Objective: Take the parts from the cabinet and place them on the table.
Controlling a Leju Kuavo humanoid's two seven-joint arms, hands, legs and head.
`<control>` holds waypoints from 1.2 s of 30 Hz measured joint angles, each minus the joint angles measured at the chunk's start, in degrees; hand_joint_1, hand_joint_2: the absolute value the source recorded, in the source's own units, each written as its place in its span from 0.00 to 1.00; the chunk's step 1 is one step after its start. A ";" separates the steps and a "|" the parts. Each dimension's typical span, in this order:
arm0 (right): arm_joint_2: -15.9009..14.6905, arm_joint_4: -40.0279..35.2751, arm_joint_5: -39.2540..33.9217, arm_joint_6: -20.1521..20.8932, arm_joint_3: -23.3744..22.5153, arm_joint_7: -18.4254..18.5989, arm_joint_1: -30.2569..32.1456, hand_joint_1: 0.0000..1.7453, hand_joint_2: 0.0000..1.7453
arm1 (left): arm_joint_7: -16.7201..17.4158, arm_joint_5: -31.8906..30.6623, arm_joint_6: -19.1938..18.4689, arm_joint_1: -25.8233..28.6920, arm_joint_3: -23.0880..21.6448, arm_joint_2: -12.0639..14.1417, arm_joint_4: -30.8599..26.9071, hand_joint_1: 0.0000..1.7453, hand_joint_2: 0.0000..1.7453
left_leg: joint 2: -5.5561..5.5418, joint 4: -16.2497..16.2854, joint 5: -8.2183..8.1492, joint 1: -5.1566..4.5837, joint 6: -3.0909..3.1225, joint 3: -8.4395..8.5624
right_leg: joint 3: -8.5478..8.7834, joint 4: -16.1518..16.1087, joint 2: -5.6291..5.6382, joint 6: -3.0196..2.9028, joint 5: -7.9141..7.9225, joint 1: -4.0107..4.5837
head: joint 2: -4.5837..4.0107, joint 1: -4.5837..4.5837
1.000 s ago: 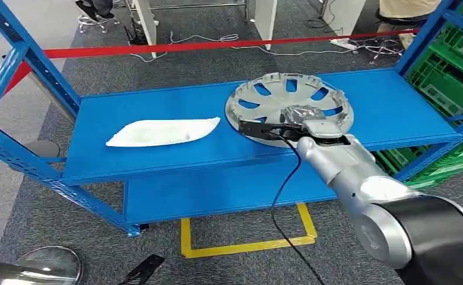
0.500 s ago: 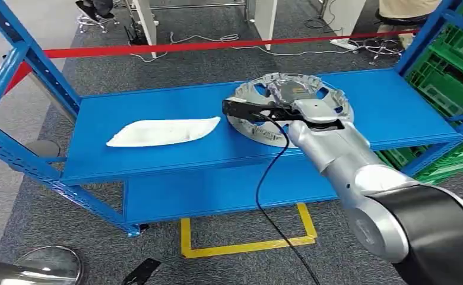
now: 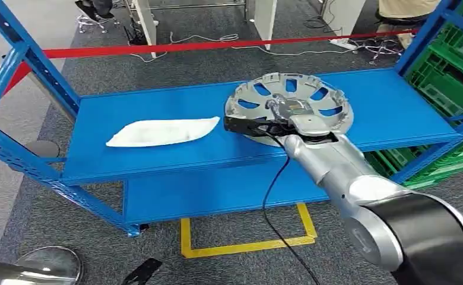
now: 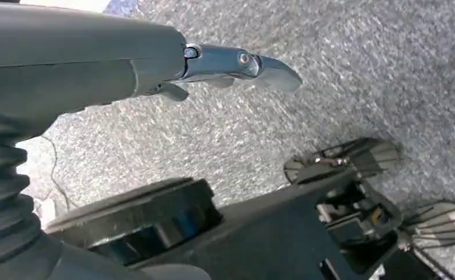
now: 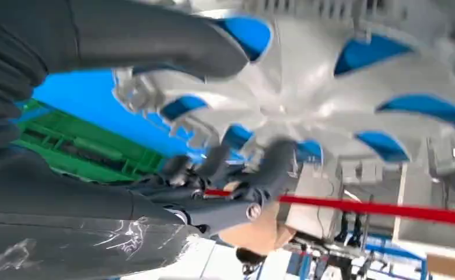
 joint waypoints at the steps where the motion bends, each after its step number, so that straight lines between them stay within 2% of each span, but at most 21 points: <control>1: 0.00 0.07 0.00 0.13 0.24 0.13 0.27 0.00 0.00 | 0.04 -0.24 0.15 -0.01 -0.02 0.04 -0.02 0.00 0.00 | 0.00 0.00 0.00 0.00 0.00 0.00 | 0.00 0.00 0.00 0.00 0.00 0.00 | 0.02 0.00; 2: -0.02 0.15 0.06 0.46 0.41 0.30 0.39 0.00 0.00 | 0.28 -0.26 0.07 -0.02 -0.02 0.09 0.00 0.00 0.00 | 0.00 0.00 0.00 0.00 0.00 0.00 | 0.00 0.00 0.00 0.00 0.00 0.00 | 0.02 0.00; 3: -0.02 0.31 0.28 1.25 0.70 0.83 0.45 0.00 1.00 | 0.57 -0.35 -0.26 -0.02 -0.02 0.15 0.00 0.00 0.00 | 0.00 0.00 0.00 0.00 0.00 0.00 | 0.00 0.00 0.00 0.00 0.00 0.00 | 0.02 0.00; 10: -0.30 1.16 1.22 6.14 1.97 5.07 3.21 0.00 1.00 | 0.90 -0.85 -2.16 -0.12 -0.04 -0.04 0.00 0.00 0.00 | 0.00 0.00 0.00 0.00 0.00 0.00 | -0.01 -0.01 0.00 0.00 0.00 0.00 | 0.02 0.00; 16: -0.90 1.42 1.22 6.86 2.18 6.29 5.34 0.00 1.00 | 1.22 -0.94 -2.32 -0.14 -0.04 -0.24 0.00 0.00 0.00 | 0.00 0.00 -0.01 -0.01 0.01 0.00 | -0.01 -0.01 0.01 0.00 0.00 0.00 | 0.02 0.02; 27: -1.44 1.59 1.07 7.87 2.21 7.30 5.52 0.00 1.00 | 1.51 -1.27 -2.49 -0.13 -0.07 -0.30 0.00 0.00 0.00 | 0.01 0.00 -0.01 -0.01 0.01 0.00 | -0.02 -0.01 0.02 0.00 0.00 0.00 | 0.02 0.00; 30: -1.75 1.88 1.03 10.25 2.21 9.16 5.70 0.00 1.00 | 1.51 -1.64 -2.71 -0.17 -0.15 -0.44 0.00 0.00 0.00 | 0.01 0.00 -0.01 -0.01 0.01 0.00 | -0.02 -0.01 0.01 0.00 0.00 0.00 | 0.02 0.00; 33: -2.40 2.14 1.07 14.68 2.21 10.80 6.19 0.00 1.00 | 1.68 -2.40 -3.21 -0.40 -0.50 -0.66 0.00 0.00 0.00 | 0.00 0.00 -0.01 -0.02 0.01 0.01 | 0.01 -0.04 -0.02 0.01 -0.01 0.00 | 0.02 0.00; 34: -2.60 2.21 1.18 15.78 2.23 11.02 6.44 0.73 1.00 | 1.79 -2.62 -3.35 -0.50 -0.68 -0.72 0.00 0.00 0.00 | -0.01 0.00 -0.02 -0.02 0.02 0.03 | 0.03 -0.05 -0.03 0.01 -0.01 0.00 | 0.00 0.02; 35: -2.93 2.23 1.16 16.68 2.27 11.02 6.62 1.00 1.00 | 1.95 -2.75 -3.43 -0.61 -0.98 -0.74 0.00 0.00 0.00 | 0.00 0.00 -0.03 -0.02 0.02 0.06 | 0.05 -0.05 -0.02 0.01 -0.02 0.00 | 0.02 0.00; 36: -3.17 2.23 1.14 17.20 2.29 11.02 6.64 1.00 1.00 | 1.95 -2.95 -3.63 -0.69 -1.29 -0.77 0.00 0.00 0.00 | 0.00 0.00 -0.04 -0.02 0.02 0.09 | 0.09 -0.05 -0.01 0.02 -0.02 0.00 | 0.02 -0.02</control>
